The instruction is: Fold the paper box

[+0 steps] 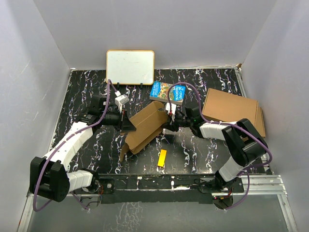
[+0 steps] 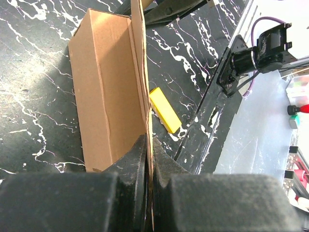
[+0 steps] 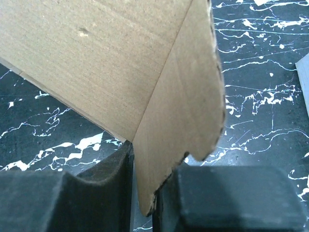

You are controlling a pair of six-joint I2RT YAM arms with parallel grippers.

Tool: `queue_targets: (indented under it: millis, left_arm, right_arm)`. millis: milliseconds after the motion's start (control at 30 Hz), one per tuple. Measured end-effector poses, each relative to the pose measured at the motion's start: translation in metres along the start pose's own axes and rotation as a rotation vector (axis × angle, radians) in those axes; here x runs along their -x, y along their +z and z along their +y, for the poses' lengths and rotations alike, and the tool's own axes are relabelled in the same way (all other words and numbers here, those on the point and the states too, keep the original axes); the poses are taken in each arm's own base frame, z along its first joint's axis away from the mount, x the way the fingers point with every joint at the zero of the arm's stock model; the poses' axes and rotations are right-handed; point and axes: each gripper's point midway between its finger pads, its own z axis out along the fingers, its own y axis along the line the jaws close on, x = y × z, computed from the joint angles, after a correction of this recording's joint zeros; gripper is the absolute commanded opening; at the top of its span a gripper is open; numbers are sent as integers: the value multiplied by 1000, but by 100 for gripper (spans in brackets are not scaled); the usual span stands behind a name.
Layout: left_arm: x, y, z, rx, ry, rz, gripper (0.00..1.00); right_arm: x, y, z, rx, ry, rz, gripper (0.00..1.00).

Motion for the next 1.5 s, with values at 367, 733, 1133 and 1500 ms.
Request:
queue_targets:
  millis: [367, 733, 1133, 1500]
  left_arm:
    - [6, 0, 0, 10, -60, -23, 0]
    - [36, 5, -1, 1, -228, -144, 0]
    - [33, 32, 26, -26, -455, -188, 0]
    - [26, 45, 51, 27, -533, -208, 0]
  right_arm:
    - [0, 0, -5, -21, 33, 23, 8]
    - [28, -20, -35, -41, -31, 195, 8]
    - [14, -47, -49, -45, 45, 492, 11]
    - [-6, -29, -68, -68, 149, 579, 14]
